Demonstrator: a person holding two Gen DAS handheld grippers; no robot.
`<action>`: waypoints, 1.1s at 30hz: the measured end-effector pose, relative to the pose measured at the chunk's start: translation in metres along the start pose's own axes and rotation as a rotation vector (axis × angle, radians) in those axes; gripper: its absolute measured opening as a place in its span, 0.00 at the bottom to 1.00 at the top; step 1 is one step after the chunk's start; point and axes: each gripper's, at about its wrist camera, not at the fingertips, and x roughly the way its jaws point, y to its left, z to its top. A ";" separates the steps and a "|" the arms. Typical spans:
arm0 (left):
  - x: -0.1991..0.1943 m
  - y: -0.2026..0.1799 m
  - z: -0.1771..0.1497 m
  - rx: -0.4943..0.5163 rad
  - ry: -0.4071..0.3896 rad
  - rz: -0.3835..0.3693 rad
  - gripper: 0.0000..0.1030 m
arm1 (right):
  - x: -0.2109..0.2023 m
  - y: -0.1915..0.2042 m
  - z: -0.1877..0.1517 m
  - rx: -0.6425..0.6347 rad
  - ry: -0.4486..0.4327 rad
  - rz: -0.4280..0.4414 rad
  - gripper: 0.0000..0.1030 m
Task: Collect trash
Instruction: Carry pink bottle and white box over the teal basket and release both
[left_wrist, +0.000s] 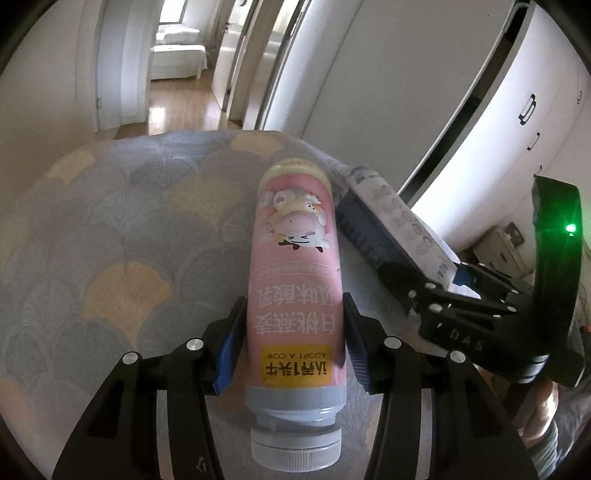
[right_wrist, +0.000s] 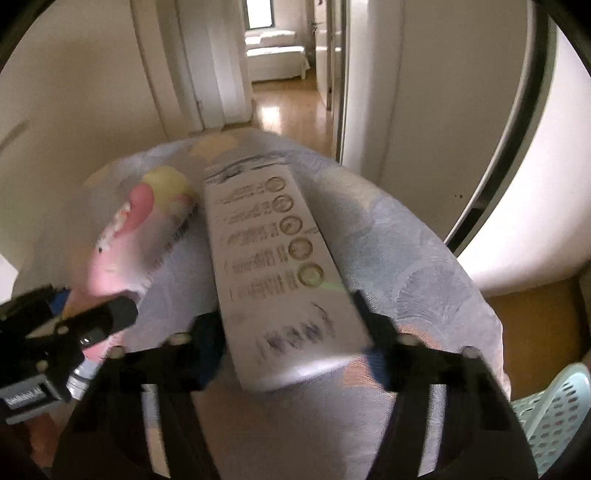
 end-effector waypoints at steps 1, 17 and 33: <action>0.000 0.000 0.000 0.001 -0.002 0.002 0.46 | -0.003 -0.002 -0.002 0.014 -0.007 -0.003 0.52; -0.025 -0.066 -0.005 0.149 -0.046 -0.108 0.44 | -0.130 -0.061 -0.071 0.228 -0.161 -0.091 0.51; -0.030 -0.256 -0.049 0.436 0.015 -0.385 0.44 | -0.245 -0.179 -0.190 0.659 -0.207 -0.366 0.51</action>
